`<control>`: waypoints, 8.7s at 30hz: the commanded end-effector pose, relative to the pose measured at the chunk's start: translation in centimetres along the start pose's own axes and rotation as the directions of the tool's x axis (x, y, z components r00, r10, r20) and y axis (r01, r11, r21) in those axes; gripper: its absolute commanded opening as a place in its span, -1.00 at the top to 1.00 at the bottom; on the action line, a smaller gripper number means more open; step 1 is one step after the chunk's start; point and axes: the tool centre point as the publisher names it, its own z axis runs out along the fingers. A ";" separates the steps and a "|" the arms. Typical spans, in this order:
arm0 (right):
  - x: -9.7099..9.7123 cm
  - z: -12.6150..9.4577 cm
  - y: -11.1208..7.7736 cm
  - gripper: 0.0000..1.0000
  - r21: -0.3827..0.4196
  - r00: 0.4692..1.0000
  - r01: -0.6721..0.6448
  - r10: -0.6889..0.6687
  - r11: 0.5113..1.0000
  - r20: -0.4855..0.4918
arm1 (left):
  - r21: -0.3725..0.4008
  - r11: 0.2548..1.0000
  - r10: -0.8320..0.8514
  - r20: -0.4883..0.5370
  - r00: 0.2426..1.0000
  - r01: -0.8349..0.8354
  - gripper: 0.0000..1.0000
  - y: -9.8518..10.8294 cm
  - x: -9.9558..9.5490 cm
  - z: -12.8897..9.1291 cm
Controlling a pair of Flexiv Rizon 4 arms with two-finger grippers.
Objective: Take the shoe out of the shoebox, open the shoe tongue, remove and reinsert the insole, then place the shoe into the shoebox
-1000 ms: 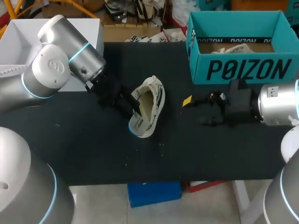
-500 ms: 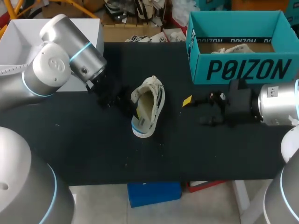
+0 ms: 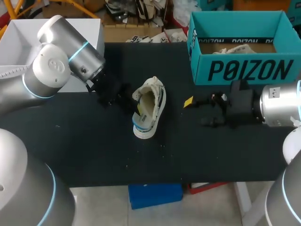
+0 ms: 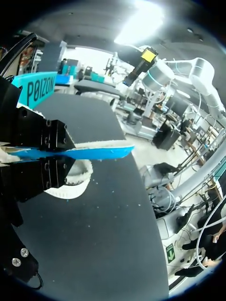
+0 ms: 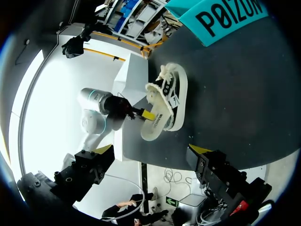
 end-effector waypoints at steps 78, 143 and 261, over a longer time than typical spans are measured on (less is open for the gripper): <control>0.1 0.0 0.0 -1.00 0.000 1.000 0.000 0.000 1.000 0.003 | -0.074 0.997 -0.035 0.012 0.999 0.036 1.00 1.9 0.0 2.2; 0.1 0.0 0.0 -1.00 0.000 1.000 0.000 0.000 1.000 0.003 | -0.189 0.979 -0.005 -0.380 0.925 -0.072 1.00 1.2 2.2 2.3; 0.1 0.0 0.0 -1.00 0.000 1.000 0.000 0.000 1.000 0.003 | -0.305 0.803 -0.435 0.289 0.853 0.512 1.00 9.8 -4.3 -6.4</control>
